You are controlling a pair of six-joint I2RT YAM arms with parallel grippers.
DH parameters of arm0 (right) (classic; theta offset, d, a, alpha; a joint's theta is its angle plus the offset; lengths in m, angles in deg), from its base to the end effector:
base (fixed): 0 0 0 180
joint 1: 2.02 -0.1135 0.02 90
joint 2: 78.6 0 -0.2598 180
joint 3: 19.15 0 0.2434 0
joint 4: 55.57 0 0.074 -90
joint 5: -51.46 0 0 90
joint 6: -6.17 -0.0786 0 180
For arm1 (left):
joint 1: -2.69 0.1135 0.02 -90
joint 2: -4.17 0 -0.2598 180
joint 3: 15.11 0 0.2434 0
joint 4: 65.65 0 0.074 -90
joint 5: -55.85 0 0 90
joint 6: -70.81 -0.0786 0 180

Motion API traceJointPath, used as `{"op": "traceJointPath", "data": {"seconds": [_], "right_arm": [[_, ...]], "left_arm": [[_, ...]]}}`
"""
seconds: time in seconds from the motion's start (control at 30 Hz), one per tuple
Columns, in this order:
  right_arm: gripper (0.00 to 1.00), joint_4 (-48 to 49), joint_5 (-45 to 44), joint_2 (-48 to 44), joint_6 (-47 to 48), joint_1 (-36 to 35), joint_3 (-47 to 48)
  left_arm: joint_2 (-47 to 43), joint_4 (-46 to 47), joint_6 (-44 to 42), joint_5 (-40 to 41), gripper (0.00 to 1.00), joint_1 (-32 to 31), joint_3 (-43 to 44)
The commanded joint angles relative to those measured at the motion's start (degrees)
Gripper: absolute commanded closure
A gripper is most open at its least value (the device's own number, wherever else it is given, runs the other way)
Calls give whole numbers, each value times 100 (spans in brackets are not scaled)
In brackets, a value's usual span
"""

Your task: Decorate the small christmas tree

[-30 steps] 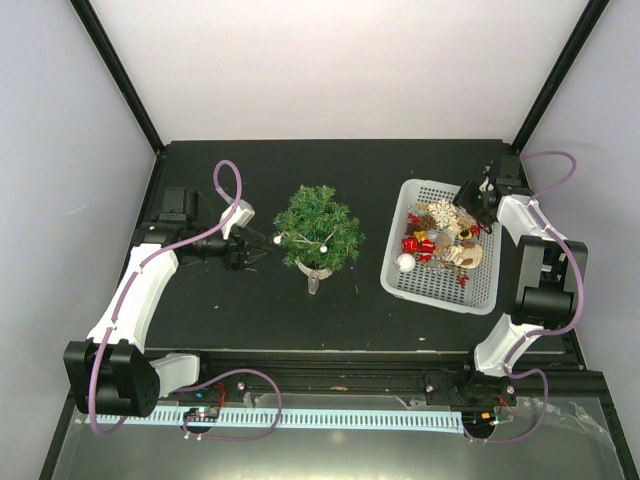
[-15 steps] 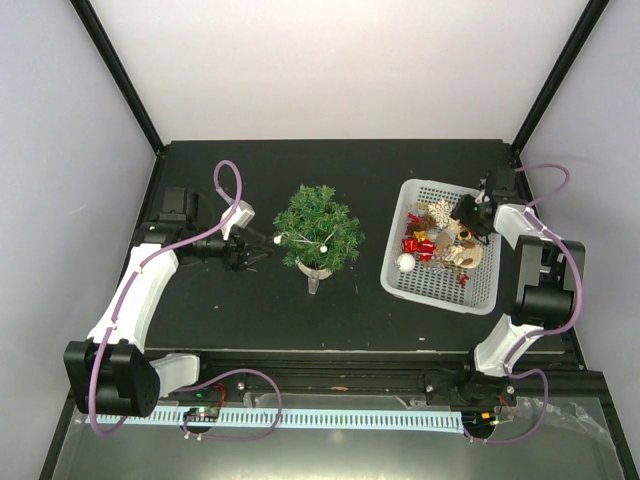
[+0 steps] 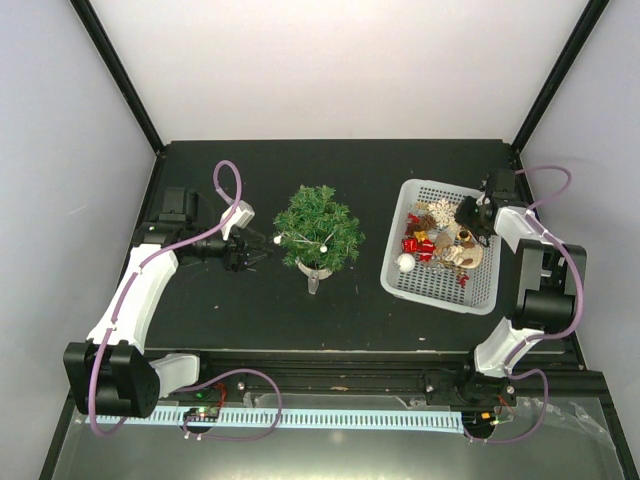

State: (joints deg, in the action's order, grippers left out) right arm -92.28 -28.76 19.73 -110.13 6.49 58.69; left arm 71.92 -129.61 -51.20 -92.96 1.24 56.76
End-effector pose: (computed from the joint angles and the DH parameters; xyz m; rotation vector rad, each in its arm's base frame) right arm 0.3656 -0.0412 0.1580 0.7103 2.4833 0.3358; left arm 0.2203 -0.0728 0.2723 0.9470 1.9976 -1.0330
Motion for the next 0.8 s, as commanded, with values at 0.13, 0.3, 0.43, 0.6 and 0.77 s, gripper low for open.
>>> {"op": "traceJointPath", "data": {"seconds": [0.13,0.3,0.43,0.6,0.77], "right_arm": [[79,-275,-483,-228,-154,29,183],[86,-448,-785,-366,-234,30,280],[92,-621,-902,-384,-274,33,395],[97,-738,-954,-494,-343,27,477],[98,-1003,-938,-750,-384,22,679]], "left_arm": [[-139,-67,-93,-181,37,35,117],[-146,-50,-86,-175,36,38,128],[-162,-50,-77,-166,36,39,138],[-185,-50,-69,-145,36,41,152],[-215,-66,-72,-34,36,40,236]]}}
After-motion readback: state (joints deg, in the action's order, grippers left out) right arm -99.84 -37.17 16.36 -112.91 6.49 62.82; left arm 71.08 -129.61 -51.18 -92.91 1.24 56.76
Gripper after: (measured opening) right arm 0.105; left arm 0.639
